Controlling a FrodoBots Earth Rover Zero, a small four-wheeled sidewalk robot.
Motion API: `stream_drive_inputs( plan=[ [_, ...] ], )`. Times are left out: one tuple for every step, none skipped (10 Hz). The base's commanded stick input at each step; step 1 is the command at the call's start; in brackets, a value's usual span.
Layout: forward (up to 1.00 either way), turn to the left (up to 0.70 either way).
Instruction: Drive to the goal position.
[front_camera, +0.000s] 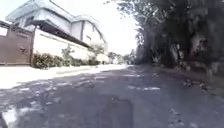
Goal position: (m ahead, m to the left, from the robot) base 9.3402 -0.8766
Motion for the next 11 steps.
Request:
stream_drive_inputs(
  plan=[
    [1.0, -0.4],
    [1.0, -0.4],
    [1.0, -0.4],
    [1.0, -0.18],
    [1.0, 0.0],
    [1.0, 0.0],
    [1.0, 0.0],
    [1.0, 0.0],
    [1.0, 0.0],
    [1.0, 0.0],
    [1.0, 0.0]
  ],
)
